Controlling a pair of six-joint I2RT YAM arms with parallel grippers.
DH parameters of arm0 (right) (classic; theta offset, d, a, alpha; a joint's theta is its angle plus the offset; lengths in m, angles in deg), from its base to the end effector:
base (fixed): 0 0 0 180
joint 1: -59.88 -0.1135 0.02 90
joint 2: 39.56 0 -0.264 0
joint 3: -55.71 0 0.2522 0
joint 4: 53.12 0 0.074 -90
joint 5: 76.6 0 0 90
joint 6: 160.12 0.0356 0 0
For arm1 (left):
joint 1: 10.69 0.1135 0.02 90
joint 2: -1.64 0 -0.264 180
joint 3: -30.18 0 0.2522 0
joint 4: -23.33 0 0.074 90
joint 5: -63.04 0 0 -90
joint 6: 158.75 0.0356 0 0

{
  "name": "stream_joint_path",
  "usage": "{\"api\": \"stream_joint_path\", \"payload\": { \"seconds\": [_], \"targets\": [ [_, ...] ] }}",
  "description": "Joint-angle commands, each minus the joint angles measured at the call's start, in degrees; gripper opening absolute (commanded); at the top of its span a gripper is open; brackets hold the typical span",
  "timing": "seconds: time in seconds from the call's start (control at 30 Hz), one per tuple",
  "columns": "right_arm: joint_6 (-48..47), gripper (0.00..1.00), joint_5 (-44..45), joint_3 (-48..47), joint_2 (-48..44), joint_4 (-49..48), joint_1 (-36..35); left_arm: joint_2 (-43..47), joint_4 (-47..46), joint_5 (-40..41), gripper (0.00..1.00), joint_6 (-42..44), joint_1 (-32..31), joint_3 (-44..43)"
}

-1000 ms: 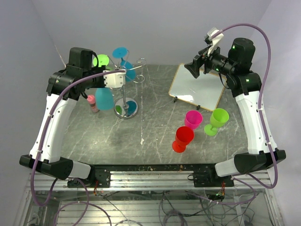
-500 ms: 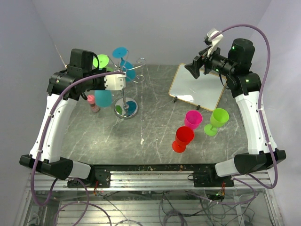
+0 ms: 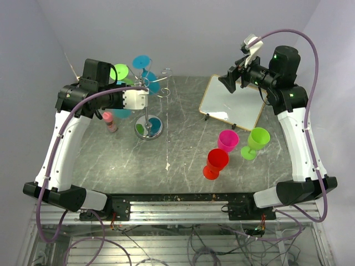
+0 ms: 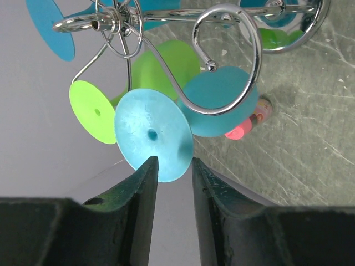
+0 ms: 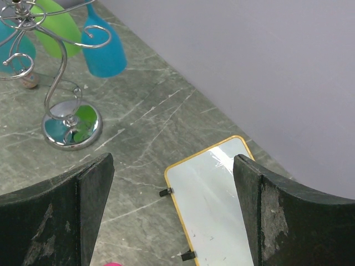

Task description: Place the wine glass upside down on the wine glass rack

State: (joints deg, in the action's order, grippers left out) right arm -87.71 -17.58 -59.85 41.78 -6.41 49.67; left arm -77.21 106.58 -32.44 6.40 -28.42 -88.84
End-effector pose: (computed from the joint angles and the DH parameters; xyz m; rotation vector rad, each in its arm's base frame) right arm 0.2830 0.0696 0.4937 -0.7898 1.5880 0.3894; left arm 0.2291 -0.0768 0.4605 1.7374 1.5848 0.3915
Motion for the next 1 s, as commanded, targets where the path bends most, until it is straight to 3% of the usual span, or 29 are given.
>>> {"api": "stream_joint_path", "payload": {
  "seconds": [0.0,0.2,0.33,0.37,0.43,0.97],
  "targets": [
    [-1.24,0.88,1.02,0.30,-1.62,-0.18,0.30,1.24,1.90,-1.56,0.43,1.09,-0.10,-0.41],
    [-3.69,0.88,2.70,-0.36,-1.68,1.36,0.30,1.42,2.82,-2.30,0.52,0.44,-0.10,-1.95],
    [-6.51,0.89,5.06,-1.53,-1.55,3.79,0.34,1.59,3.26,-4.20,0.67,-0.69,-0.10,-4.41],
    [-7.09,0.89,5.71,-1.27,-1.79,4.18,0.29,1.67,3.23,-4.84,0.73,-1.01,-0.10,-5.03],
    [-7.94,0.89,7.31,0.18,-2.46,4.78,0.29,1.81,2.67,-5.49,0.99,-2.75,-0.03,-6.17],
    [-15.54,0.90,16.00,24.05,-15.25,16.94,0.44,3.41,-10.13,-2.03,0.99,-24.47,1.24,-7.87]
  ]
}}
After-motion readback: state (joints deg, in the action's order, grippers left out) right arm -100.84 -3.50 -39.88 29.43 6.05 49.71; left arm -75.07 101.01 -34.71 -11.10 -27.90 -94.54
